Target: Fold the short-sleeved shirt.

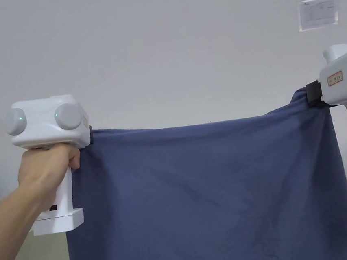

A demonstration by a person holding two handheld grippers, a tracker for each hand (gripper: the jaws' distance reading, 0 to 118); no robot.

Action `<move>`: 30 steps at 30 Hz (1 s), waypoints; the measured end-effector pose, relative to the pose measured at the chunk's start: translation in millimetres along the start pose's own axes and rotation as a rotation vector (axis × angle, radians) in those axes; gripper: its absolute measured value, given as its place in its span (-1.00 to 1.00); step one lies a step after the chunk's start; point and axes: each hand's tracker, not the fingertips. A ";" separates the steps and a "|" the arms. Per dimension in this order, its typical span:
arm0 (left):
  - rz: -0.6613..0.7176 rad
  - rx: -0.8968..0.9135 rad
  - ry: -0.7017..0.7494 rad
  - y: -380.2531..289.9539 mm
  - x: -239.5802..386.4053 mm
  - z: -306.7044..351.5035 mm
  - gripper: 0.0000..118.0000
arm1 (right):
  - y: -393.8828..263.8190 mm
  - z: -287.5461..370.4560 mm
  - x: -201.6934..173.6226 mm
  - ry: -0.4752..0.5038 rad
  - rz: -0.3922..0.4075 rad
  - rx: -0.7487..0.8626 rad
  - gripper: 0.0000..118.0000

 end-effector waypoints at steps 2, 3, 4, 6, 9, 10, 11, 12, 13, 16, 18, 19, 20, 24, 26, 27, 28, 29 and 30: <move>0.003 -0.003 0.004 7.9 2.8 -11.4 -0.97 | 6.8 -11.4 1.1 -0.005 -0.001 0.005 -0.93; 0.006 -0.004 0.004 11.1 4.6 -15.7 -0.97 | 10.8 -17.7 0.1 -0.012 -0.001 0.001 -0.93; 0.008 -0.006 0.004 14.1 6.5 -19.9 -0.97 | 14.2 -23.8 0.3 -0.017 0.000 -0.001 -0.93; 0.003 -0.005 0.019 22.4 11.6 -34.5 -0.97 | 23.2 -39.6 0.4 -0.023 0.016 -0.004 -0.93; 0.012 0.001 0.023 35.6 15.9 -55.5 -0.97 | 36.4 -62.9 -0.1 -0.029 0.023 0.003 -0.93; 0.018 -0.001 0.023 40.9 17.3 -62.2 -0.98 | 41.5 -72.1 -0.1 -0.032 0.025 0.000 -0.93; 0.021 -0.001 0.025 45.6 19.1 -68.8 -0.97 | 46.0 -80.1 -1.8 -0.036 0.030 0.003 -0.93; 0.013 0.002 0.035 51.7 22.2 -76.6 -0.98 | 51.1 -89.5 -2.1 -0.039 0.036 0.005 -0.93; 0.004 0.009 0.046 56.5 24.8 -81.6 -0.97 | 55.8 -97.5 -2.5 -0.041 0.041 0.008 -0.93; -0.029 0.040 0.073 70.4 33.2 -101.9 -0.98 | 70.7 -124.4 -5.8 -0.058 0.061 0.015 -0.93; -0.036 0.040 0.082 79.0 39.3 -116.6 -0.98 | 80.7 -140.8 -8.8 -0.067 0.085 0.026 -0.93; -0.036 0.041 0.089 82.8 41.0 -123.1 -0.98 | 85.1 -149.7 -8.8 -0.070 0.085 0.030 -0.93; -0.022 0.054 0.084 85.3 41.1 -129.5 -0.98 | 88.8 -157.2 -9.3 -0.075 0.082 0.036 -0.93; -0.032 0.056 0.108 94.7 46.9 -161.5 -0.98 | 97.6 -184.9 -10.5 -0.083 0.086 0.050 -0.93; -0.037 0.063 0.113 95.3 49.5 -175.0 -0.98 | 101.4 -199.3 -10.7 -0.086 0.085 0.051 -0.93; -0.030 0.063 0.111 95.1 49.7 -182.9 -0.98 | 101.5 -204.3 -12.7 -0.087 0.083 0.055 -0.93; -0.027 0.059 0.114 95.4 50.7 -191.0 -0.98 | 102.1 -210.8 -13.6 -0.086 0.082 0.056 -0.93; -0.025 0.057 0.116 95.3 52.3 -198.0 -0.98 | 101.4 -217.0 -14.5 -0.084 0.082 0.059 -0.93; -0.030 0.051 0.123 95.9 54.0 -206.2 -0.98 | 101.3 -224.0 -16.6 -0.091 0.090 0.056 -0.93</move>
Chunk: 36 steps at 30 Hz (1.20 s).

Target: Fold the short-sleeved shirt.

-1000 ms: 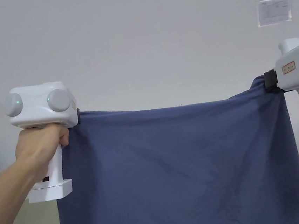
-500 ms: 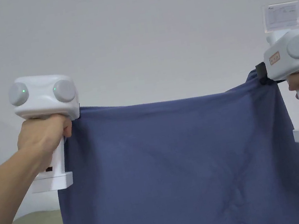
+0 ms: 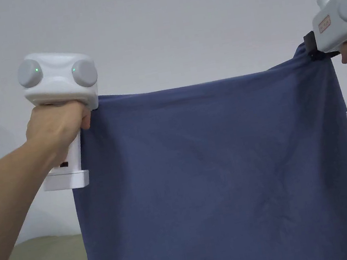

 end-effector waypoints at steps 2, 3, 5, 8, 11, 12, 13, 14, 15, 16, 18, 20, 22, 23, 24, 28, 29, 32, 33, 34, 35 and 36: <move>0.007 0.012 0.004 -3.4 3.6 -12.0 -0.98 | -3.5 -11.3 -4.0 -0.007 0.014 0.000 -0.93; 0.014 0.018 0.003 -6.8 5.9 -16.8 -0.98 | -7.2 -17.0 -5.6 -0.008 0.016 0.002 -0.93; 0.016 0.010 0.002 -15.6 9.7 -30.5 -0.98 | -15.4 -29.7 -8.7 -0.011 0.017 -0.005 -0.93; 0.013 -0.014 0.013 -35.7 16.2 -53.7 -0.98 | -32.5 -49.4 -14.2 -0.016 0.020 -0.023 -0.93; 0.030 -0.061 0.000 -61.8 21.0 -76.2 -0.98 | -59.3 -68.5 -22.3 -0.018 0.028 -0.071 -0.93; 0.021 -0.074 -0.004 -74.2 23.1 -83.8 -0.98 | -73.7 -75.1 -24.6 -0.008 0.034 -0.085 -0.93; -0.007 -0.101 0.003 -85.7 25.2 -90.3 -0.98 | -86.4 -80.1 -26.1 0.005 0.052 -0.109 -0.93; -0.015 -0.106 -0.004 -100.1 26.0 -96.7 -0.98 | -104.4 -83.4 -27.8 -0.008 0.070 -0.143 -0.93; -0.019 -0.122 -0.006 -115.1 26.4 -100.1 -0.98 | -124.7 -86.7 -27.9 0.012 0.070 -0.149 -0.93; -0.021 -0.141 -0.021 -131.4 26.3 -105.1 -0.98 | -146.0 -88.2 -28.5 0.000 0.060 -0.185 -0.93; -0.026 -0.190 -0.055 -170.7 26.8 -111.9 -0.98 | -192.5 -89.2 -25.4 0.018 0.049 -0.233 -0.93; -0.051 -0.240 -0.086 -211.1 25.9 -112.1 -0.98 | -239.1 -80.2 -26.9 0.016 0.074 -0.295 -0.93; -0.071 -0.288 -0.102 -255.9 22.8 -102.8 -0.98 | -286.6 -62.7 -28.4 0.050 0.066 -0.378 -0.93; -0.051 -0.302 -0.132 -276.7 19.4 -94.0 -0.98 | -308.9 -50.3 -28.7 0.062 0.062 -0.403 -0.93; -0.071 -0.347 -0.126 -299.9 17.3 -87.2 -0.98 | -330.1 -34.7 -29.3 0.059 0.065 -0.396 -0.93; -0.179 -0.432 -0.149 -376.3 0.6 -43.4 -0.98 | -403.2 35.2 -28.3 0.119 0.048 -0.474 -0.93; -0.153 -0.418 -0.142 -393.2 -5.2 -28.2 -0.98 | -423.3 48.0 -26.9 0.103 0.052 -0.481 -0.93; -0.133 -0.483 -0.179 -431.9 -26.1 21.5 -0.98 | -467.1 113.7 -26.4 0.139 0.036 -0.522 -0.93; -0.135 -0.496 -0.183 -444.2 -32.2 38.0 -0.98 | -480.2 134.0 -28.6 0.140 0.038 -0.533 -0.93; -0.124 -0.511 -0.182 -455.2 -37.8 53.0 -0.98 | -491.6 151.4 -28.8 0.159 0.077 -0.577 -0.93; -0.126 -0.556 -0.211 -466.8 -49.0 62.4 -0.98 | -502.7 171.7 -28.2 0.156 0.075 -0.567 -0.93; -0.118 -0.554 -0.205 -478.2 -55.3 77.1 -0.98 | -512.4 190.3 -27.2 0.153 0.071 -0.571 -0.93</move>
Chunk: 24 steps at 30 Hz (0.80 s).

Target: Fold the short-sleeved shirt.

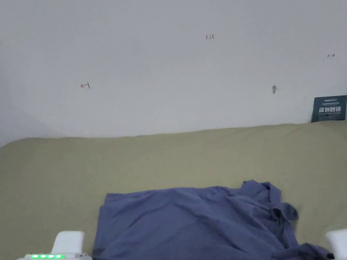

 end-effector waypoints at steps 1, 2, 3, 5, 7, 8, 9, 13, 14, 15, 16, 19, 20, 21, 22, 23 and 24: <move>-0.014 -0.018 0.003 -13.6 -1.1 6.0 -0.98 | -16.0 11.1 -4.2 0.027 -0.017 -0.013 -0.93; -0.009 -0.019 0.009 -29.9 -2.7 14.1 -0.98 | -31.2 18.9 -6.7 0.021 -0.045 -0.025 -0.93; -0.008 -0.034 -0.001 -43.0 -9.7 15.0 -0.98 | -44.0 26.2 -8.6 0.021 -0.056 -0.042 -0.93; 0.012 -0.052 -0.003 -66.2 -16.6 27.1 -0.98 | -66.4 42.7 -13.3 0.020 -0.045 -0.048 -0.93; 0.021 -0.065 -0.005 -88.7 -23.8 38.1 -0.98 | -88.2 58.0 -15.9 0.021 -0.041 -0.059 -0.93; 0.019 -0.076 -0.013 -97.1 -27.9 43.5 -0.98 | -98.6 64.2 -16.7 0.023 -0.051 -0.075 -0.93; 0.028 -0.078 -0.015 -104.7 -31.3 49.0 -0.98 | -108.1 70.3 -17.7 0.026 -0.057 -0.082 -0.93; 0.048 -0.099 -0.037 -131.9 -37.0 70.5 -0.98 | -132.2 91.0 -22.2 0.044 -0.088 -0.103 -0.93; 0.052 -0.104 -0.041 -137.0 -38.9 74.1 -0.98 | -136.5 94.5 -24.8 0.039 -0.087 -0.104 -0.93; 0.055 -0.100 -0.044 -142.9 -37.0 80.1 -0.98 | -139.9 97.4 -26.3 0.037 -0.084 -0.105 -0.93; 0.061 -0.097 -0.044 -146.4 -38.2 83.0 -0.98 | -142.0 100.4 -27.8 0.040 -0.078 -0.105 -0.93; 0.060 -0.095 -0.044 -152.9 -38.7 84.6 -0.98 | -143.9 105.1 -29.7 0.043 -0.071 -0.100 -0.93; 0.061 -0.096 -0.045 -153.3 -39.3 83.9 -0.98 | -143.7 103.9 -29.5 0.040 -0.075 -0.100 -0.93; 0.068 -0.097 -0.046 -153.7 -39.9 83.4 -0.98 | -143.3 103.6 -28.0 0.042 -0.080 -0.101 -0.93; 0.075 -0.096 -0.050 -153.4 -40.6 82.8 -0.98 | -142.5 102.4 -27.9 0.041 -0.089 -0.104 -0.93; 0.076 -0.096 -0.048 -155.2 -40.7 77.9 -0.98 | -141.5 101.8 -27.4 0.045 -0.103 -0.104 -0.93; 0.082 -0.090 -0.046 -155.2 -41.1 77.5 -0.97 | -140.1 101.5 -26.6 0.053 -0.112 -0.101 -0.92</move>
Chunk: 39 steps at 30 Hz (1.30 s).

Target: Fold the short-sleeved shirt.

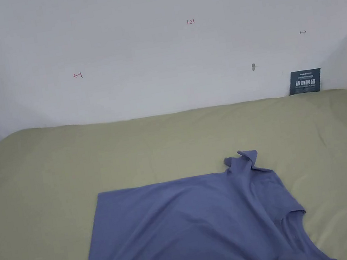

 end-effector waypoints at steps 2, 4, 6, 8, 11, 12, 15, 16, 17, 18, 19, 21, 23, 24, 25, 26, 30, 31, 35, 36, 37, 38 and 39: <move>0.007 0.012 -0.004 0.1 1.3 2.2 -0.80 | 3.8 1.5 4.2 -0.008 -0.008 0.014 -0.49; 0.020 0.029 -0.010 -1.1 3.3 9.5 0.53 | 9.0 2.9 5.7 -0.030 -0.019 0.008 0.96; 0.041 0.034 -0.001 -1.8 4.7 15.4 0.97 | 14.5 22.3 10.3 -0.046 -0.015 0.100 0.91; 0.067 0.080 -0.009 -3.5 12.2 22.6 0.97 | 24.1 33.8 13.3 -0.069 -0.021 0.094 0.93; 0.090 0.206 0.006 8.4 18.9 66.3 0.94 | 25.1 35.6 24.8 -0.067 -0.068 0.149 0.81; 0.087 0.243 0.012 10.7 23.2 78.7 0.80 | 27.6 42.4 27.2 -0.054 -0.098 0.167 0.47; 0.053 0.346 0.012 13.5 32.8 98.3 -0.78 | 35.9 68.0 17.3 -0.119 -0.096 0.254 -0.88; 0.050 0.366 0.020 14.1 35.7 104.5 -1.00 | 36.1 72.4 15.7 -0.135 -0.098 0.286 -0.89; 0.085 0.393 0.011 13.9 37.5 110.0 -1.00 | 36.8 78.1 15.5 -0.111 -0.097 0.331 -0.90; 0.099 0.423 -0.014 14.9 37.8 117.1 -1.00 | 38.7 83.1 15.8 -0.103 -0.092 0.315 -0.91; 0.076 0.390 -0.019 17.0 38.8 120.7 -1.00 | 40.3 87.0 14.8 -0.107 -0.094 0.315 -0.92; 0.085 0.408 -0.024 16.0 40.9 124.8 -1.00 | 41.4 91.5 13.6 -0.096 -0.105 0.339 -0.94; 0.073 0.402 -0.010 17.5 45.9 126.0 -1.00 | 42.6 91.0 12.5 -0.096 -0.103 0.340 -0.94; 0.082 0.401 -0.007 16.5 46.7 126.8 -1.00 | 42.3 90.8 12.4 -0.095 -0.100 0.341 -0.94; 0.093 0.399 -0.010 15.8 46.5 128.3 -1.00 | 42.0 91.4 12.4 -0.092 -0.097 0.341 -0.94; 0.095 0.396 -0.017 15.6 46.4 129.5 -1.00 | 41.4 91.5 11.7 -0.092 -0.094 0.341 -0.94; 0.114 0.375 -0.019 17.0 28.7 117.2 -1.00 | 38.4 89.3 11.5 -0.092 -0.095 0.336 -0.94; 0.113 0.370 -0.015 15.4 28.8 117.0 -1.00 | 37.4 88.3 11.0 -0.097 -0.096 0.335 -0.94; 0.101 0.260 -0.020 11.0 14.6 100.3 -1.00 | 31.8 81.5 12.9 -0.092 -0.085 0.308 -0.94; 0.095 0.227 -0.033 8.4 10.7 93.3 -1.00 | 30.3 79.0 12.9 -0.092 -0.082 0.296 -0.94; 0.098 0.199 -0.034 6.1 6.6 85.8 -1.00 | 28.1 76.9 13.3 -0.085 -0.082 0.281 -0.94; 0.101 0.179 -0.037 3.4 4.2 79.1 -1.00 | 26.5 74.2 13.6 -0.080 -0.080 0.271 -0.94; 0.100 0.151 -0.046 1.5 1.5 71.9 -1.00 | 24.9 71.0 13.2 -0.081 -0.077 0.261 -0.94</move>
